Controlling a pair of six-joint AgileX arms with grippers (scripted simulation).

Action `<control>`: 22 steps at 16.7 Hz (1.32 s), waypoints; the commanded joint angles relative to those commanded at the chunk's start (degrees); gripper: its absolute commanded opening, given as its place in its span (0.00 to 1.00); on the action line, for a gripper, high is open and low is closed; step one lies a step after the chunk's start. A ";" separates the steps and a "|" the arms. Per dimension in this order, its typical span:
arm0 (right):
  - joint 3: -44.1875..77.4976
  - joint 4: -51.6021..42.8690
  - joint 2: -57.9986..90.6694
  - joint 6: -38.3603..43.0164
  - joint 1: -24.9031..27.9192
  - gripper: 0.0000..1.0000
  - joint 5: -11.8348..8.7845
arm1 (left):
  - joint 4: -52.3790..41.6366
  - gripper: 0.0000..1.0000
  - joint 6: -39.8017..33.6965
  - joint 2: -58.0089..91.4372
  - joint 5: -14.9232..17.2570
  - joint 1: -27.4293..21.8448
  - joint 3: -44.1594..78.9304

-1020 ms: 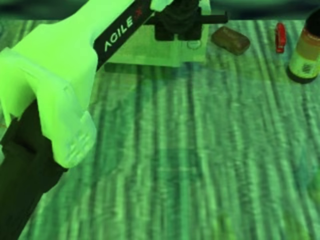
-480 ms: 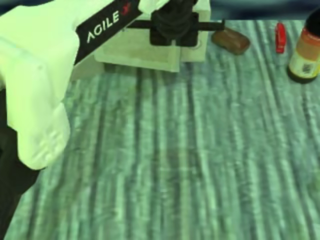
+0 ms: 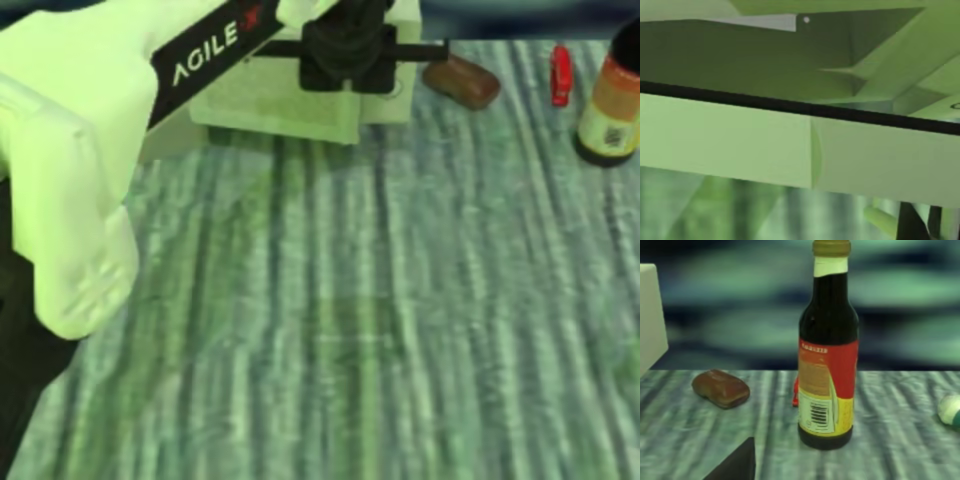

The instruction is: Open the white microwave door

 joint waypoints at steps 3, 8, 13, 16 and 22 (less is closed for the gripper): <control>0.00 0.00 0.00 0.00 0.00 1.00 0.00 | 0.00 0.00 0.00 0.00 0.00 0.00 0.00; 0.00 0.00 0.00 0.00 0.00 1.00 0.00 | 0.00 0.00 0.00 0.00 0.00 0.00 0.00; 0.00 0.00 0.00 0.00 0.00 1.00 0.00 | 0.00 0.00 0.00 0.00 0.00 0.00 0.00; 0.00 0.00 0.00 0.00 0.00 1.00 0.00 | 0.00 0.00 0.00 0.00 0.00 0.00 0.00; 0.00 0.00 0.00 0.00 0.00 1.00 0.00 | 2.65 0.00 1.58 -2.88 0.94 0.13 -4.23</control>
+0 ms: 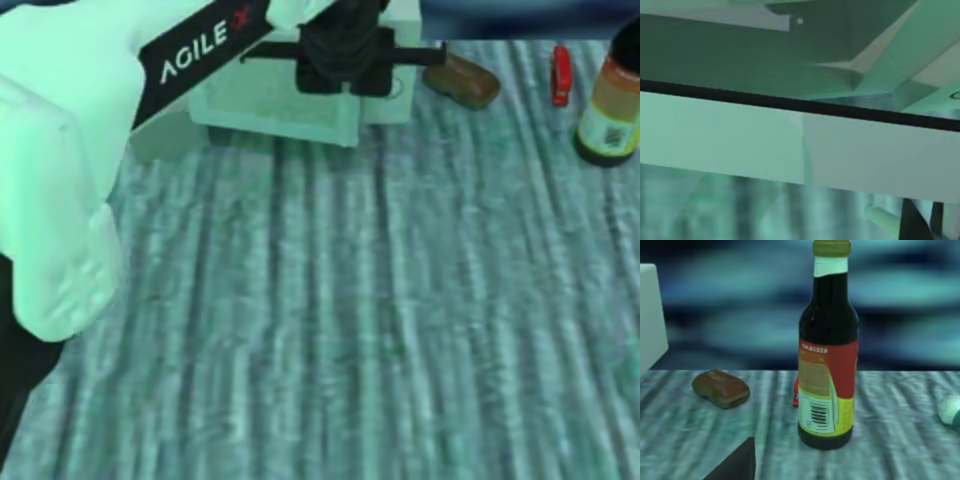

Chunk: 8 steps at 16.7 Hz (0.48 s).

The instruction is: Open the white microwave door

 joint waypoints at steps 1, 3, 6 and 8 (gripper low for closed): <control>0.00 0.00 0.00 0.00 0.00 1.00 0.00 | 0.98 0.00 0.86 -1.15 0.37 0.17 -2.18; 0.00 0.00 0.00 0.00 0.00 1.00 0.00 | 2.99 0.00 2.71 -3.30 1.16 0.31 -6.37; 0.00 0.00 0.00 0.00 0.00 1.00 0.00 | 4.29 0.00 3.96 -4.64 1.75 0.40 -8.90; 0.00 0.00 0.00 0.00 0.00 1.00 0.00 | 4.29 0.00 3.96 -4.64 1.75 0.40 -8.90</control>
